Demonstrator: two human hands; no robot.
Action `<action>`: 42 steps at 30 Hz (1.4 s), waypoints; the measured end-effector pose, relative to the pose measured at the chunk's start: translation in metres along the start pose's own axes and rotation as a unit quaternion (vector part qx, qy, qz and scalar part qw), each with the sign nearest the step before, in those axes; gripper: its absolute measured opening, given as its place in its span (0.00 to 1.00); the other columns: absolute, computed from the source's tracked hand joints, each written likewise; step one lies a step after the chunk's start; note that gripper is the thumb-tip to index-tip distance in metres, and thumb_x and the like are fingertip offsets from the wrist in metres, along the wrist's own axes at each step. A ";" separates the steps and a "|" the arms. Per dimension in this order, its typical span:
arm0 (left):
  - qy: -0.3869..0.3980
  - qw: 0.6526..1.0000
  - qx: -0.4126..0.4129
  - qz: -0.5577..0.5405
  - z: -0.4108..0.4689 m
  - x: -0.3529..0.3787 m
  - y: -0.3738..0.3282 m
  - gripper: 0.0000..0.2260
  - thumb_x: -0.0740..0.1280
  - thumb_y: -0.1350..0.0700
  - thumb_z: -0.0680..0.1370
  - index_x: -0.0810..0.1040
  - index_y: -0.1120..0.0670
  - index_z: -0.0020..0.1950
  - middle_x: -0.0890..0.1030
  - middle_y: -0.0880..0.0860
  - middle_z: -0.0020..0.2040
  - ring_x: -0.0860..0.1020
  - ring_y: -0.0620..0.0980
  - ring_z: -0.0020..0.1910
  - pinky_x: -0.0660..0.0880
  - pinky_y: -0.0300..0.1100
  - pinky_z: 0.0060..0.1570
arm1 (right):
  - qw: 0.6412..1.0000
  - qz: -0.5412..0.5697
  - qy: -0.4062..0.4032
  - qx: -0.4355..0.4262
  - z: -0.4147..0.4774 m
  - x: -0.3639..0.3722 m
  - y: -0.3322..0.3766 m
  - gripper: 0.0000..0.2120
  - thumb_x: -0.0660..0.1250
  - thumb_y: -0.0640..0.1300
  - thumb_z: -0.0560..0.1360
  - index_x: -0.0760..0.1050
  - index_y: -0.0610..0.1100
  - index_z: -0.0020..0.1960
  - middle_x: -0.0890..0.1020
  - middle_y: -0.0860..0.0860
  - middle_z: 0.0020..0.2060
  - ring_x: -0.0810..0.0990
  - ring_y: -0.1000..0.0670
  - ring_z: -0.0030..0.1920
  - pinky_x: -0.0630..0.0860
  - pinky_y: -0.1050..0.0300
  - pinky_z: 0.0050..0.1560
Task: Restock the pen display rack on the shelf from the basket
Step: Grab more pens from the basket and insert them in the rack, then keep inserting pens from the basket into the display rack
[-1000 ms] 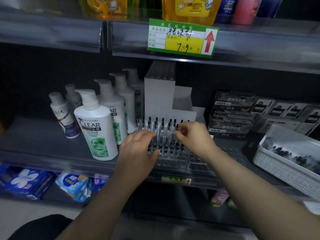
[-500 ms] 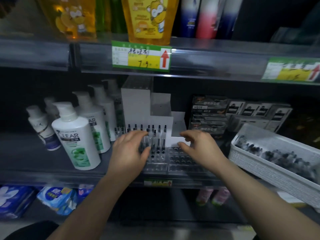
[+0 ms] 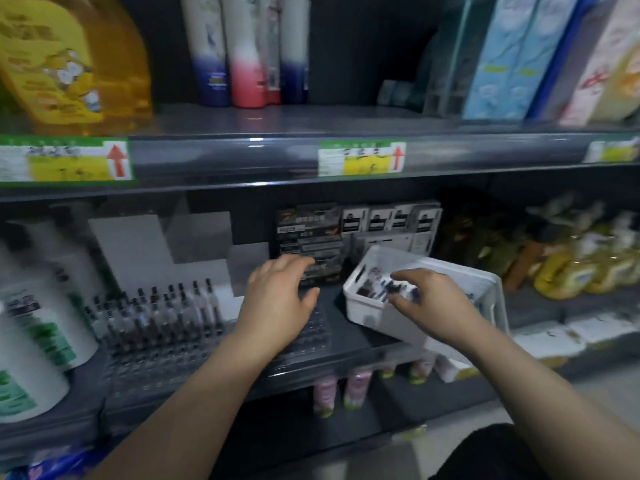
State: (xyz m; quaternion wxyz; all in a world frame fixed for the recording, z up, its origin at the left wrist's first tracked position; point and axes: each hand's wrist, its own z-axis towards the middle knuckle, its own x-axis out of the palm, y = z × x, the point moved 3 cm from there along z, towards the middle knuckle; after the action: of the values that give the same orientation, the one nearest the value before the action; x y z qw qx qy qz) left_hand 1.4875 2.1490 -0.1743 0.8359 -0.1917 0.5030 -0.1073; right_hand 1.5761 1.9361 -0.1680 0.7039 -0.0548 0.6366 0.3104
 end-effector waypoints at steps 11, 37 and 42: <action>0.106 0.993 0.042 -0.039 0.062 0.085 -0.095 0.22 0.69 0.52 0.76 0.73 0.53 0.69 0.75 0.53 0.66 0.72 0.54 0.64 0.69 0.47 0.63 | 0.990 0.009 -0.041 0.136 -0.034 -0.061 -0.123 0.20 0.66 0.52 0.77 0.74 0.46 0.66 0.78 0.50 0.64 0.76 0.49 0.62 0.72 0.56 0.57; 0.400 0.898 -0.174 -0.063 0.135 0.246 -0.144 0.32 0.80 0.41 0.61 0.73 0.59 0.52 0.77 0.53 0.51 0.75 0.52 0.50 0.70 0.41 0.42 | 0.957 0.108 -0.035 0.266 -0.019 -0.019 -0.173 0.26 0.68 0.48 0.74 0.68 0.49 0.71 0.74 0.49 0.67 0.73 0.48 0.65 0.71 0.58 0.58; 0.400 0.890 -0.178 -0.129 0.132 0.253 -0.136 0.30 0.80 0.45 0.63 0.76 0.60 0.56 0.78 0.55 0.57 0.77 0.53 0.54 0.71 0.40 0.46 | 0.958 0.107 -0.042 0.261 -0.020 -0.021 -0.171 0.21 0.68 0.46 0.75 0.72 0.48 0.68 0.76 0.48 0.63 0.75 0.48 0.61 0.71 0.59 0.53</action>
State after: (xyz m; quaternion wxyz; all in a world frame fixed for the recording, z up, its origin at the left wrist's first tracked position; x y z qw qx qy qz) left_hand 1.7251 1.9604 -0.2629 0.4949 -0.3412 0.7762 -0.1900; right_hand 1.6453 1.7821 -0.2066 0.6824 0.2130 0.6674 0.2090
